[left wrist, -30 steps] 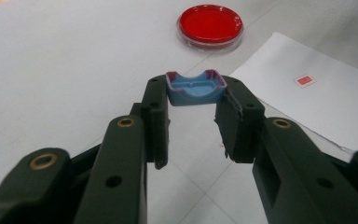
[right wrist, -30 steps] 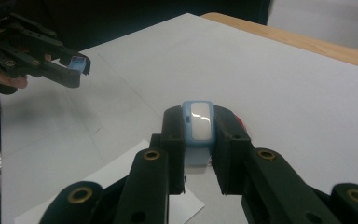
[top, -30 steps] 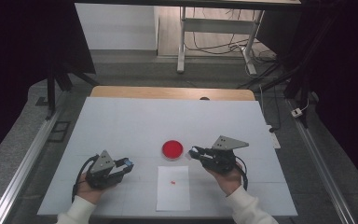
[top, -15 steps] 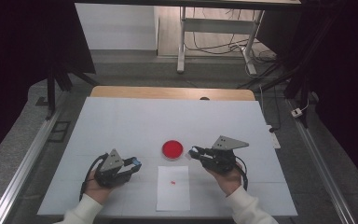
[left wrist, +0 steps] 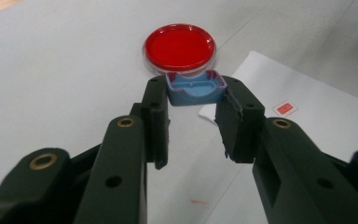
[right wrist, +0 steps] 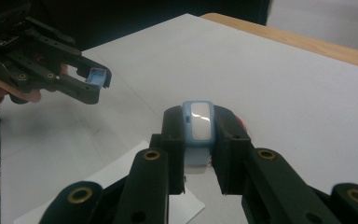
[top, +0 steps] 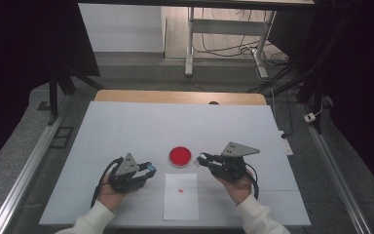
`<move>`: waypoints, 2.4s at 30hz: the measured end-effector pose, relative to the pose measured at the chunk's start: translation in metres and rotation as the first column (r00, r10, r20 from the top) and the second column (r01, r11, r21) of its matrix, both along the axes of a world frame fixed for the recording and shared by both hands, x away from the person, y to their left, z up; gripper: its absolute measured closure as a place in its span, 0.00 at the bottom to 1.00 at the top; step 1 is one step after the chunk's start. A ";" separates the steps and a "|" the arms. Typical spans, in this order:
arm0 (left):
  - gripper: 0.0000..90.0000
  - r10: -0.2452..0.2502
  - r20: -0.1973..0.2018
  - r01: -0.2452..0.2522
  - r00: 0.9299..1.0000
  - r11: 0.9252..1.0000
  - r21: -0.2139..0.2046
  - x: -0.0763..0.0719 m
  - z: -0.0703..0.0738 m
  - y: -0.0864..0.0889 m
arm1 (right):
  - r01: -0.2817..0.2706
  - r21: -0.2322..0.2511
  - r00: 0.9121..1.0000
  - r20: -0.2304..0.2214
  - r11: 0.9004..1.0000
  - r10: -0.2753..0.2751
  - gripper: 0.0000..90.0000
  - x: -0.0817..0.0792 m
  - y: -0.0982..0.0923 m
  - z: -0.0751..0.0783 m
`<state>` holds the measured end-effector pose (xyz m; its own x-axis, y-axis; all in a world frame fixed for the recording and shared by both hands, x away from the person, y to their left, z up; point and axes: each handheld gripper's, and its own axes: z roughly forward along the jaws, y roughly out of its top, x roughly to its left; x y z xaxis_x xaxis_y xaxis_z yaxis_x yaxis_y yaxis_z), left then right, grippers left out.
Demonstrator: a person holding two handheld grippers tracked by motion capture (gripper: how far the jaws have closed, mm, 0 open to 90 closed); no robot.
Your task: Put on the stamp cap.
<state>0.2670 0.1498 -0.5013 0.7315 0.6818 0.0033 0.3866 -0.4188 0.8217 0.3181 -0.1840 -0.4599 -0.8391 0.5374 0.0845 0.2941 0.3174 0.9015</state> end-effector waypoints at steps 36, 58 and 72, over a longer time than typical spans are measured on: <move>0.72 -0.077 0.006 0.077 0.997 0.997 0.023 0.022 -0.001 -0.055 | 0.016 0.006 1.000 0.003 1.000 -0.016 0.84 -0.002 0.001 0.000; 0.72 -0.108 0.005 0.108 0.994 0.993 0.037 0.029 -0.005 -0.077 | 0.014 0.009 1.000 0.004 1.000 -0.014 0.84 -0.003 0.002 0.000; 0.72 -0.112 0.012 0.112 0.994 0.993 0.041 0.031 -0.006 -0.087 | 0.009 0.011 1.000 0.006 1.000 -0.009 0.84 -0.003 0.004 0.000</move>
<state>0.2977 0.0628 -0.5073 0.8030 0.5947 0.0400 0.3237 -0.4915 0.8085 0.3147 -0.1804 -0.4600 -0.8349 0.5437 0.0854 0.2915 0.3052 0.9066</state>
